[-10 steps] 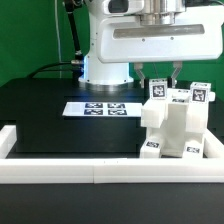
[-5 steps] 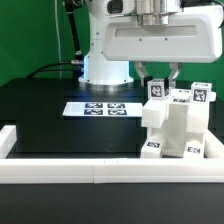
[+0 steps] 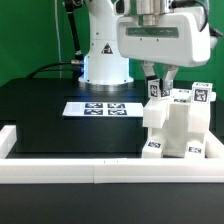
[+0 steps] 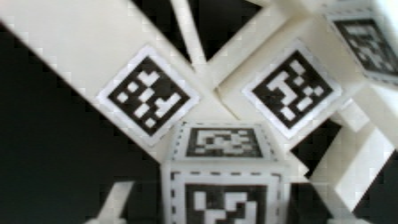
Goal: Assemble chair
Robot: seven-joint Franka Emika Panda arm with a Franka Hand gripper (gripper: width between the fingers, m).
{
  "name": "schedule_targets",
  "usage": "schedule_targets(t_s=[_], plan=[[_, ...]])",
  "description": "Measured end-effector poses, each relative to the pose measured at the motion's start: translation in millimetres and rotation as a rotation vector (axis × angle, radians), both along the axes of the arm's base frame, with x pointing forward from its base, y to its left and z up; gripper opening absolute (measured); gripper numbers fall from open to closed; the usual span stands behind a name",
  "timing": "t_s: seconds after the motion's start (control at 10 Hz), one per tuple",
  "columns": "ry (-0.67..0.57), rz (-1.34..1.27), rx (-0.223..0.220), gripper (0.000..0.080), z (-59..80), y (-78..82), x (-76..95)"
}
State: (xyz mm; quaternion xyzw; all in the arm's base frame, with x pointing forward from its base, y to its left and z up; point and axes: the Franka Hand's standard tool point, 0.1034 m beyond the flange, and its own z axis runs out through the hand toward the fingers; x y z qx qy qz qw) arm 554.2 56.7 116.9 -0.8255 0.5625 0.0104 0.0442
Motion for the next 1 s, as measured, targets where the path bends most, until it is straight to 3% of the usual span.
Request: schedule_targets(t_s=[0.3,0.6,0.7,0.8,0.9,1.0], plan=[[0.019,-0.225,0.008,0.0287,-0.1,-0.2,0.0],[0.021,-0.247,0.008,0.0287,-0.1,0.0,0.1],[0.019,-0.174,0.006,0.0467,0.7,0.6,0.2],[0.017,-0.121,0.005,0.0467,1.4,0.8,0.6],[0.009,-0.036,0.003,0.0601,1.3,1.1,0.6],[0.002,0.049,0.001,0.0639,1.3,1.9,0.5]])
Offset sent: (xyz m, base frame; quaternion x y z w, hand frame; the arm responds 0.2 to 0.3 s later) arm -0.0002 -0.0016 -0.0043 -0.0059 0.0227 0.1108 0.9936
